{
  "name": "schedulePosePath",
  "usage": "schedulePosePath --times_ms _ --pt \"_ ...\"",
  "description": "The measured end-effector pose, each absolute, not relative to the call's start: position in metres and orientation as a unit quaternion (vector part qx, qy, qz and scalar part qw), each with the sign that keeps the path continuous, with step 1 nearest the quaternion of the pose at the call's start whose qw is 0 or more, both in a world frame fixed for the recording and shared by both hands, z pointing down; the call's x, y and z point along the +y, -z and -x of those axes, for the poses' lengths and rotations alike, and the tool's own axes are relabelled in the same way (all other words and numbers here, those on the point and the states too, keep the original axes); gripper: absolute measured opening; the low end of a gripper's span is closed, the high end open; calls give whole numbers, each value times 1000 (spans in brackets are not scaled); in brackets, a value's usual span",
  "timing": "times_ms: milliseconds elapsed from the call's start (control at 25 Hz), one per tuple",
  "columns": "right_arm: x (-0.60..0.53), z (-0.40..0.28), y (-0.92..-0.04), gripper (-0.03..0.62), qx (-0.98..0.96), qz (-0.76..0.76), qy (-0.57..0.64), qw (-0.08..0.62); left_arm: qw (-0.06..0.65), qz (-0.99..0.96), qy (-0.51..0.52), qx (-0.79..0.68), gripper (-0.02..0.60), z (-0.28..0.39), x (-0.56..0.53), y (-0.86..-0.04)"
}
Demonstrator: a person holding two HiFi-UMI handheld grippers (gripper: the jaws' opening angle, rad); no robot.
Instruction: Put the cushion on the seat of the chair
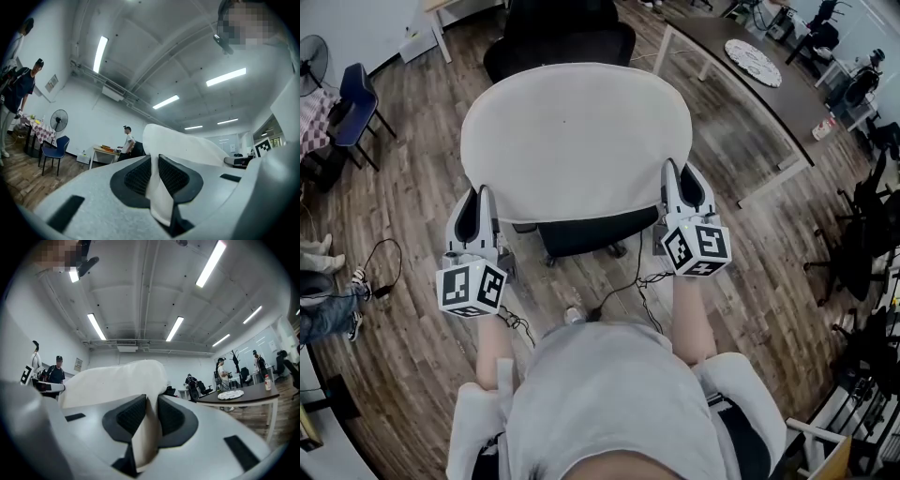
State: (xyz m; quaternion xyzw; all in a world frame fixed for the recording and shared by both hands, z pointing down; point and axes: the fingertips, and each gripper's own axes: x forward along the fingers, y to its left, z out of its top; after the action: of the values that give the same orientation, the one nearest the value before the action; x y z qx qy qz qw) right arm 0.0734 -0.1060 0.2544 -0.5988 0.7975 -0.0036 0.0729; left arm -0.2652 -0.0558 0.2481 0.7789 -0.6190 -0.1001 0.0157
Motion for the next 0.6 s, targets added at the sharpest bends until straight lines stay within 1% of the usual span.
schedulePosePath --times_ms 280,600 --pt "-118 -50 -260 63 794 604 7 63 28 -782 100 -614 54 289 -76 -257" --pt "-144 -56 -269 63 792 608 12 51 43 -784 95 -612 55 284 -106 -270"
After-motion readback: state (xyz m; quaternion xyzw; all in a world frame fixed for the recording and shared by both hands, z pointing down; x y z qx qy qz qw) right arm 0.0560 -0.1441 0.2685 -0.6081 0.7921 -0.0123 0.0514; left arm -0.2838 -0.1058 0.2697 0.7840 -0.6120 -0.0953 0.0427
